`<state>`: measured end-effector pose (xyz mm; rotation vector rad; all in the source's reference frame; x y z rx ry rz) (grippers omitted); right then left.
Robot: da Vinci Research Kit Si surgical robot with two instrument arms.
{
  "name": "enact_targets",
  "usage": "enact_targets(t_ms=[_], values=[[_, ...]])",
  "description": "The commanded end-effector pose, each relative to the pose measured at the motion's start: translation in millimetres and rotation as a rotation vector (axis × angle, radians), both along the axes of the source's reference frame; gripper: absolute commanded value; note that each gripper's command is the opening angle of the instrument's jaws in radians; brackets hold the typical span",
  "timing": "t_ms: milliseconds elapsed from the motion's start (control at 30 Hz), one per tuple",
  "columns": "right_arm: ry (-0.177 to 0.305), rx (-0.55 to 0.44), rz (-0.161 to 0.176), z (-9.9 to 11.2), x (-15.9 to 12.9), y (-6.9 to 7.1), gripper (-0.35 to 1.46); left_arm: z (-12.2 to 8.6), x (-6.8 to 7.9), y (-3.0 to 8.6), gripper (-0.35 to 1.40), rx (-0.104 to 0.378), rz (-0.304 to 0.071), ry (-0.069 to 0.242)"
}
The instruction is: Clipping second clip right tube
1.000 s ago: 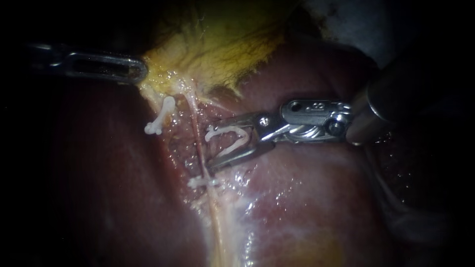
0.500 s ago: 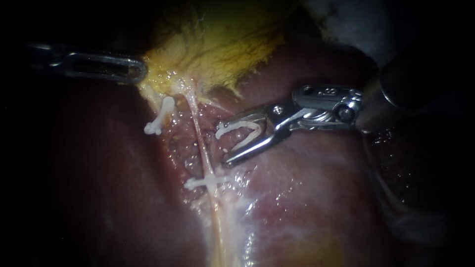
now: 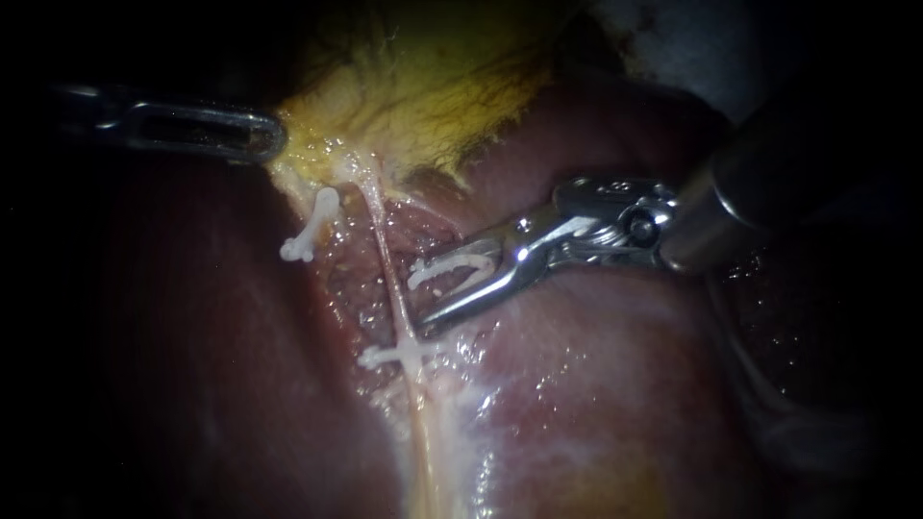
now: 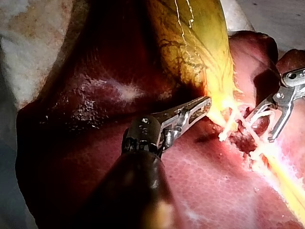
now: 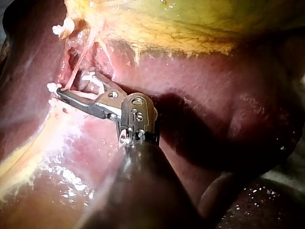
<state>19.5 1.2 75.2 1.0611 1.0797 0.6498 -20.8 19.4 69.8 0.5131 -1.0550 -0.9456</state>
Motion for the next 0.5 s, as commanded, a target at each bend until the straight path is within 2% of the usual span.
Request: enact_targets(t_ms=[33,167,367,500], values=[[0.004,0.011,0.004,0.2,0.2,-0.2,0.59,0.0,0.0,0.0,-0.35,0.0,0.0,0.0],[0.023,0.053,0.021,0.5,1.1,-1.1,0.59,0.0,0.0,0.0,-0.35,0.0,0.0,0.0],[0.062,0.095,0.023,0.6,2.1,-2.1,0.59,0.0,0.0,0.0,-0.35,0.0,0.0,0.0],[0.107,0.143,0.034,0.4,2.5,-2.7,0.58,0.0,0.0,0.0,-0.35,0.0,0.0,0.0]])
